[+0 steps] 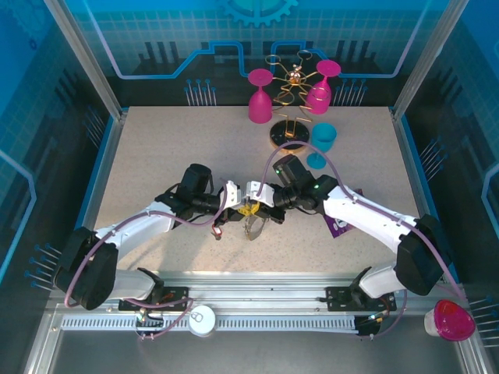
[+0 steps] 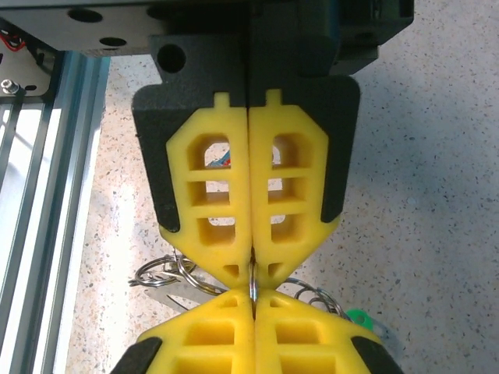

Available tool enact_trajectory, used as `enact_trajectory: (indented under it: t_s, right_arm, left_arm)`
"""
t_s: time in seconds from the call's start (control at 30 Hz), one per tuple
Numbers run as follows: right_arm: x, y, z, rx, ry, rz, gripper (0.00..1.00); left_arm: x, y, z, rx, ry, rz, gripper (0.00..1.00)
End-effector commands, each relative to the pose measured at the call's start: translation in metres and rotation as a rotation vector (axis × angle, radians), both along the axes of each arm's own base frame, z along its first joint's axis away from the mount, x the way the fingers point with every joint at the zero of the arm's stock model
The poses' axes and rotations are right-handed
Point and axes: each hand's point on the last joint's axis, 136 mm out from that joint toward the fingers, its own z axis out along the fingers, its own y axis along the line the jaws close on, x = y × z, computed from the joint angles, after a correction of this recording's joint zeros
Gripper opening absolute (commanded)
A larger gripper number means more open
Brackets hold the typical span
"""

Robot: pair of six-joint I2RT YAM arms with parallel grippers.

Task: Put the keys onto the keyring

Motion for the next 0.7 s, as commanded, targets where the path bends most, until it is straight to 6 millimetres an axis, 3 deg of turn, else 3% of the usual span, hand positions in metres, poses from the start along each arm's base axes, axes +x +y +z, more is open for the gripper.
enact_trajectory:
  t_s: [0.0,0.03,0.13,0.17,0.37,0.67]
  right_arm:
    - [-0.006,0.009,0.009,0.029,-0.013,0.031,0.00]
    - [-0.004,0.009,0.014,0.060,-0.022,0.019,0.00]
    - [0.006,0.002,0.035,0.200,-0.026,-0.056,0.23]
    - [0.008,-0.003,0.042,0.261,-0.027,-0.078,0.26]
    - [0.014,-0.030,0.041,0.486,-0.008,-0.192,0.26]
    - [0.009,-0.022,0.027,0.576,0.031,-0.170,0.25]
  left_arm:
    - [-0.001,-0.006,0.025,-0.053,-0.060,-0.036,0.00]
    - [-0.002,-0.006,0.024,-0.055,-0.059,-0.038,0.00]
    - [-0.004,-0.005,0.024,-0.065,-0.069,-0.037,0.00]
    - [-0.004,-0.006,0.024,-0.075,-0.075,-0.034,0.00]
    - [-0.002,-0.009,0.026,-0.205,-0.092,0.007,0.00]
    - [-0.002,-0.015,0.026,-0.271,-0.047,-0.008,0.00]
